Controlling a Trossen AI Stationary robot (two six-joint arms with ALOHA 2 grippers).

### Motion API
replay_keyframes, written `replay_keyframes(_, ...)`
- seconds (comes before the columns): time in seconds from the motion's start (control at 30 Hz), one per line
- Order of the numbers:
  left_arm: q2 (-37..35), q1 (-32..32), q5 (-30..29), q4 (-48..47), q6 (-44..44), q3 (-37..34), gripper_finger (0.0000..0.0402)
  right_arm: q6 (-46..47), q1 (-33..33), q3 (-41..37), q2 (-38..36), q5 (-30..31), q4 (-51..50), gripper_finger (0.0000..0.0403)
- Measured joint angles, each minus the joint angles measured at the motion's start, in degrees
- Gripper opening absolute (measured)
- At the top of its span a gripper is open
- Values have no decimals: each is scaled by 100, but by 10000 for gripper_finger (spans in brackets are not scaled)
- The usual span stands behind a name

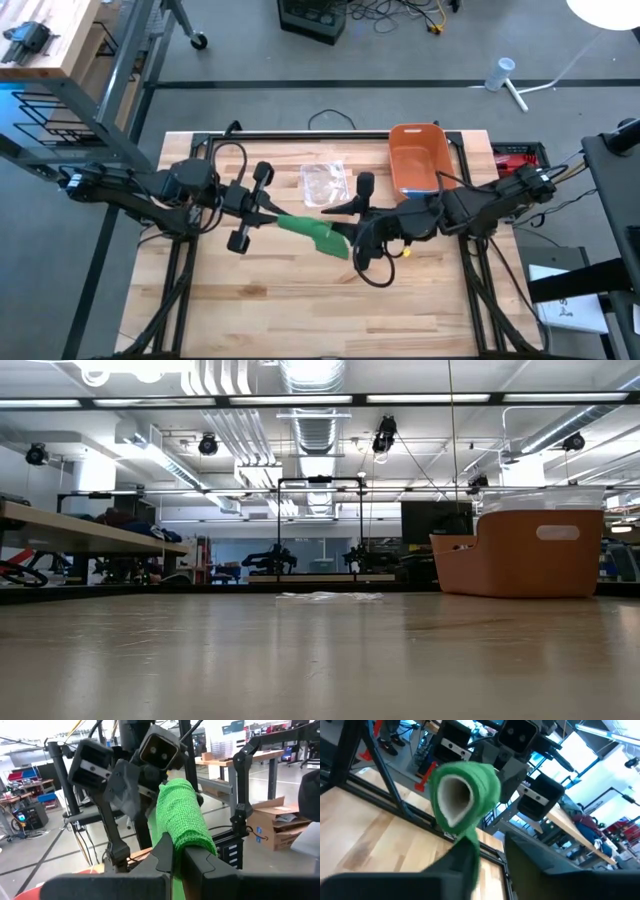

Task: Roll bandage
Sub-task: Roll the green bandage

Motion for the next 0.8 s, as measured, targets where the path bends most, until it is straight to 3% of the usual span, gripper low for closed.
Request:
replay_keyframes(0.1, 2, 0, 105, -33, -28, -16, 3, -131, 2, 0, 4, -3, -54, 42)
replay_keyframes(0.17, 2, 2, 477, -28, -34, -16, 3, -244, 4, 0, 4, 6, -60, 11)
replay_keyframes(0.27, 2, -2, 982, -15, -103, -16, 3, -241, 7, 0, 4, 454, -27, 8)
replay_keyframes(0.37, 23, -17, 1116, -11, -175, -22, 4, -231, -1, 0, 4, 980, -33, 2)
replay_keyframes(0.53, 165, -46, 1455, -31, -172, -27, 4, -205, -35, 0, 4, 1322, -182, 1)
replay_keyframes(0.8, 104, -51, 1984, -227, -27, -33, 3, 1238, -79, 0, 4, 1446, -2010, 0)
